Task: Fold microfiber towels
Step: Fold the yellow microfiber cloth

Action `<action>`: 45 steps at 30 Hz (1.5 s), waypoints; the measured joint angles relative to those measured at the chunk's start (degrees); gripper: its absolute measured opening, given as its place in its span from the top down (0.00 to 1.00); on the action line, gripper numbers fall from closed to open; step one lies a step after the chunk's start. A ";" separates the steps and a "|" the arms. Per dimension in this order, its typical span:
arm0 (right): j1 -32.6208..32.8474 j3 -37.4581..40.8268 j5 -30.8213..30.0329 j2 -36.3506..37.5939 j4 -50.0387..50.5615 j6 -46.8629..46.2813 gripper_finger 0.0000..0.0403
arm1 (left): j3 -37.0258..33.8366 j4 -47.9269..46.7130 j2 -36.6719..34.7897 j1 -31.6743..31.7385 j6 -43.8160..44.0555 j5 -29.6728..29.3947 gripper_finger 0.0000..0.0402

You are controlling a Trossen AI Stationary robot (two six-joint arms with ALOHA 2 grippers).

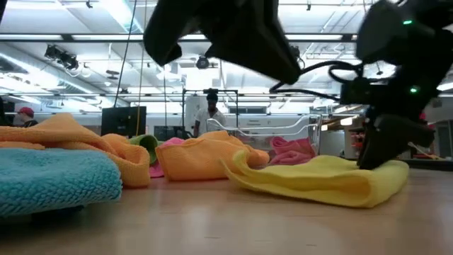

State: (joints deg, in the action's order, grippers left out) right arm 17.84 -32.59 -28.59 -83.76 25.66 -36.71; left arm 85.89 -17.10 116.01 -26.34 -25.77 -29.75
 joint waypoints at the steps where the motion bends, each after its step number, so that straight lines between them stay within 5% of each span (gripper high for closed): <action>1: -0.57 -0.94 0.89 0.34 1.80 1.66 0.58 | 0.00 -0.97 0.00 0.28 1.11 0.35 0.81; 6: 0.47 -6.06 0.76 3.04 6.50 2.38 0.58 | -0.02 -7.04 0.24 1.78 6.06 7.72 0.80; 11: 5.36 -8.45 0.67 3.01 -0.40 2.81 0.58 | -0.05 -9.41 1.33 2.94 8.38 9.51 0.76; 16: 11.22 -8.25 0.20 1.16 -10.61 2.86 0.58 | -0.04 -11.85 3.61 2.49 0.00 9.62 0.69; 20: 14.50 -8.17 -2.98 -0.17 -11.53 -0.55 0.58 | -0.07 -11.57 4.37 1.92 -4.48 6.99 0.62; 24: 16.85 -8.17 -4.93 -0.34 -11.71 -4.59 0.58 | -0.04 -12.80 4.37 2.46 -4.95 10.66 0.59; 33: 20.20 -8.38 -4.75 -7.69 -28.06 1.22 0.58 | -0.04 -13.03 4.37 2.84 -5.48 12.05 0.66; 45: 20.20 -15.87 -1.63 -21.99 -28.62 -0.70 0.58 | -0.03 -11.99 3.89 1.63 -3.62 11.88 0.73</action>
State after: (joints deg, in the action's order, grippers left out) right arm 38.04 -48.46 -30.22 -105.75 -2.95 -37.42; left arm 85.86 -29.08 119.90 -24.71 -29.39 -17.87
